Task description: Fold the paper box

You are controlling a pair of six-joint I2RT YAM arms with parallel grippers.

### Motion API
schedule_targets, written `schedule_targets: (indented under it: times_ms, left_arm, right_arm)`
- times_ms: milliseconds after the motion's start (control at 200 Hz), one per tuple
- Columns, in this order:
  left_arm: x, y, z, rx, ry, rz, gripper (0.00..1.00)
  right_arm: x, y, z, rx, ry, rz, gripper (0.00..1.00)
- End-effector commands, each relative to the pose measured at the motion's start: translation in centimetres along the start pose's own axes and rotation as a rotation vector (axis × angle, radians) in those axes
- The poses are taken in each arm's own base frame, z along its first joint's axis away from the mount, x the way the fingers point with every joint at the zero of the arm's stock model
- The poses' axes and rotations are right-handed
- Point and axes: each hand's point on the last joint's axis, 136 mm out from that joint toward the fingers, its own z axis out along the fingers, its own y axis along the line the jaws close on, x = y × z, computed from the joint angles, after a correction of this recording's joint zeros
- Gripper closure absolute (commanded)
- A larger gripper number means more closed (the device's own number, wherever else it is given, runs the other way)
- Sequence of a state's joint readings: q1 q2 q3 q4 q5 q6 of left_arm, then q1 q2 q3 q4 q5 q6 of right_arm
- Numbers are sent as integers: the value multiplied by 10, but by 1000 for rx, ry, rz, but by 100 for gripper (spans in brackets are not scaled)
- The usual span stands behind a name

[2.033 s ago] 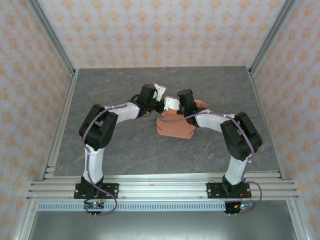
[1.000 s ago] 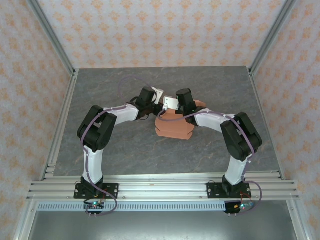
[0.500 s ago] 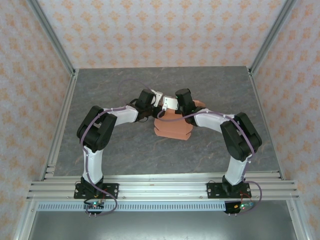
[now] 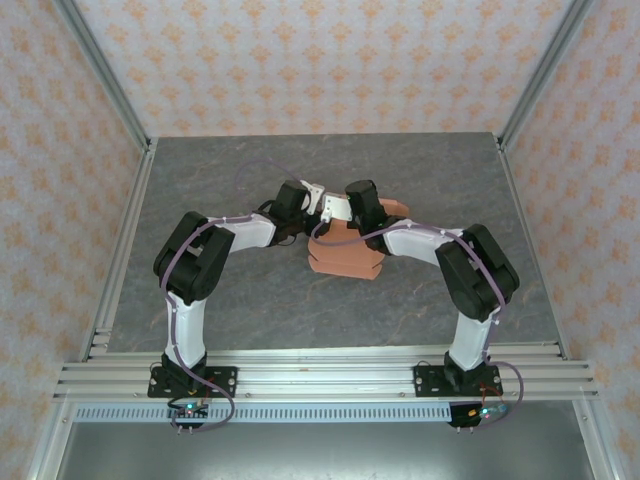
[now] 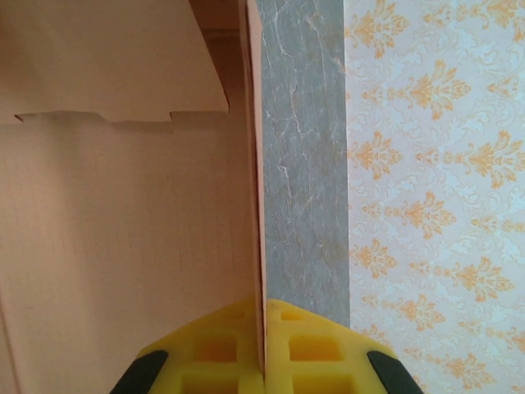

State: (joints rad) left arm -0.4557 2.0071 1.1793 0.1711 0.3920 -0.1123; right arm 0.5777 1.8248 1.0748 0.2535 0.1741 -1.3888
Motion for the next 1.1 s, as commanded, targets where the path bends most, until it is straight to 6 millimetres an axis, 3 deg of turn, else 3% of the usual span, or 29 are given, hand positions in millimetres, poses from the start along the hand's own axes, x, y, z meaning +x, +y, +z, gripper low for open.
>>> schedule_targets:
  times_ms: [0, 390, 1096]
  left_arm:
    - [-16, 2, -8, 3, -64, 8, 62]
    - [-15, -1, -7, 35, -97, 4, 58]
    - [-29, 7, -4, 1, -83, -35, 69]
  right_arm:
    - [3, 0, 3, 2, 30, -20, 100]
    - [6, 6, 7, 61, 47, -85, 100]
    - [-2, 18, -3, -29, -19, -67, 100]
